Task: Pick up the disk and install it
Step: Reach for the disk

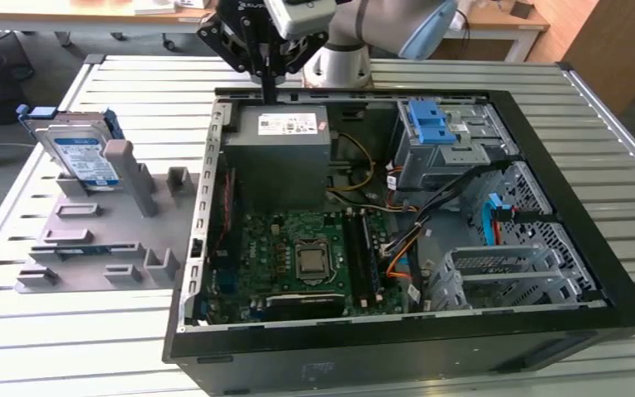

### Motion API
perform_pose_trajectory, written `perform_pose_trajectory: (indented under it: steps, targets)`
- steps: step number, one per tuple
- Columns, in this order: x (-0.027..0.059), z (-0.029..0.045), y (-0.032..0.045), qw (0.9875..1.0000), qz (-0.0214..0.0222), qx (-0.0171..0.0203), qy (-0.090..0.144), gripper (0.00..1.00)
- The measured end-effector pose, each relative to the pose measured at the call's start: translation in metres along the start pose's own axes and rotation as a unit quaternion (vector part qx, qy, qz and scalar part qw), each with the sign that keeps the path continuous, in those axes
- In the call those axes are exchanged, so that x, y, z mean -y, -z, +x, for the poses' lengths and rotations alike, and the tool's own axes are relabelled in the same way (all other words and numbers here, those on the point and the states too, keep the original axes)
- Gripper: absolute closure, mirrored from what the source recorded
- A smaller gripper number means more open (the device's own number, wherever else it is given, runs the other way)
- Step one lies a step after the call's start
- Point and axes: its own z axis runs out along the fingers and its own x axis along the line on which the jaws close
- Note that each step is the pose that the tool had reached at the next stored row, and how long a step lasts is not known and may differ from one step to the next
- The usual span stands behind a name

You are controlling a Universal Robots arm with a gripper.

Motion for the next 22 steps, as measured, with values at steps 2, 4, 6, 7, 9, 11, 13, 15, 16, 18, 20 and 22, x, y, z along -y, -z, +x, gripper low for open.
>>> perform_pose_trajectory:
  steps: [2,4,6,7,9,11,13,15,16,18,20,22]
  targets:
    - [-0.0001,0.0028,-0.0002,1.0,0.0,0.0,0.0,0.89]
    - [-0.0003,0.0069,-0.0002,1.0,0.0001,-0.0001,0.0,0.89]
    - [-0.0008,0.0107,-0.0005,1.0,0.0,0.0,0.0,0.89]
    - [-0.001,0.0125,-0.0006,1.0,0.0,-0.0001,0.0,0.89]
    - [-0.0014,0.0162,-0.0007,1.0,0.0001,-0.0001,0.0,0.89]
    - [-0.0015,0.02,-0.0011,1.0,0.0001,-0.0001,0.0,0.89]
    - [-0.0016,0.0237,-0.0014,1.0,0.0001,-0.0001,0.0,0.89]
    - [-0.0018,0.027,-0.0017,1.0,0.0,-0.0002,0.0,0.89]
    - [-0.002,0.0283,-0.0019,1.0,0.0,-0.0004,0.0,0.89]
    - [-0.0023,0.0312,-0.0021,1.0,0.0001,-0.0008,0.0,0.89]
    - [-0.0026,0.0344,-0.0024,1.0,0.0002,-0.0012,0.0,0.89]
    - [-0.0029,0.0374,-0.0027,1.0,0.0002,-0.0015,0.0,0.89]
